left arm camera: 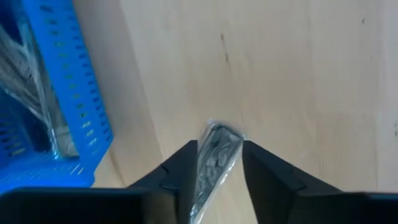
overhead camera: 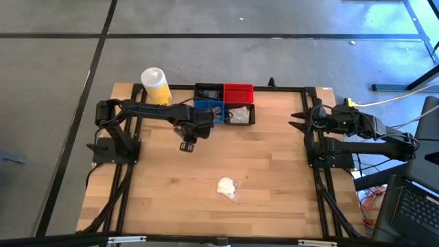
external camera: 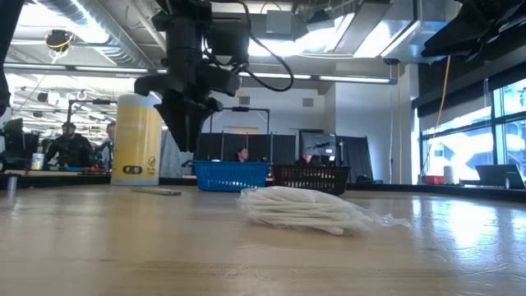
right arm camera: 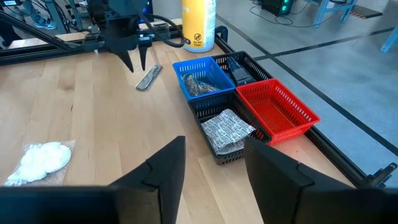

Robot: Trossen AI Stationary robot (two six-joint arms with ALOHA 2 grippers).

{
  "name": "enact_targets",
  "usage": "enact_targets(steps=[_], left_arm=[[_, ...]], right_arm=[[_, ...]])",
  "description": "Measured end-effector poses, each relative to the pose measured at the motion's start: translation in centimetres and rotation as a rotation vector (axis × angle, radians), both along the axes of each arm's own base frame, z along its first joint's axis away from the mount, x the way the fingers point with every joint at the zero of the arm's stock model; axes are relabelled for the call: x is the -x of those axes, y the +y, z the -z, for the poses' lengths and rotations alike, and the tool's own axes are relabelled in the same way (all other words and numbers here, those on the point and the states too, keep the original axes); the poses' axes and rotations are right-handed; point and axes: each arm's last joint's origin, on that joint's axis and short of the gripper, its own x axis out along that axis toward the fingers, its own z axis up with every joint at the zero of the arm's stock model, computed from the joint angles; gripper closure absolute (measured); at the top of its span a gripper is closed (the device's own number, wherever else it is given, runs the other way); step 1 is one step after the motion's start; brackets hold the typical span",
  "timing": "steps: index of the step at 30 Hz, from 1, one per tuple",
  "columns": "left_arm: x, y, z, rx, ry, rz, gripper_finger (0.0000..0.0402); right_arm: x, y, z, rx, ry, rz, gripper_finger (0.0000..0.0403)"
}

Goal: Pick & Place Travel size toiletries
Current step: Put the comb into the blue bin

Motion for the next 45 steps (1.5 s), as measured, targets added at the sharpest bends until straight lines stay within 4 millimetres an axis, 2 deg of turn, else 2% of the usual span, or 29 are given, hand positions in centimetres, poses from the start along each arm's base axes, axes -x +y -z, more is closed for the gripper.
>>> enact_targets(steps=[6, 11, 20, 29, 40, 45], left_arm=[[0.4, -0.7, 1.1, 0.002, 0.02, 0.029, 0.0226], [1.0, -0.6, 2.1, -0.04, 0.055, 0.032, 0.0196], [1.5, -0.3, 3.9, -0.057, 0.034, 0.044, 0.0189], [1.4, -0.2, 4.3, -0.033, 0.008, 0.032, 0.0187], [1.2, -0.6, 4.3, -0.085, 0.002, 0.053, 0.013], [1.1, -1.0, 4.3, -0.077, 0.001, 0.115, 0.0121]], right_arm=[[0.0, 0.0, 0.0, 0.0, 0.0, 0.0, 0.0228], [0.0, 0.0, 0.0, 0.0, 0.0, 0.0, 0.0225], [0.0, 0.0, 0.0, 0.0, 0.0, 0.0, 0.0231], [0.0, 0.0, 0.0, 0.0, -0.001, 0.0, 0.0249], [0.0, 0.0, 0.0, 0.0, 0.0, 0.0, 0.0265], [0.0, 0.0, 0.0, 0.0, 0.0, 0.0, 0.027]])
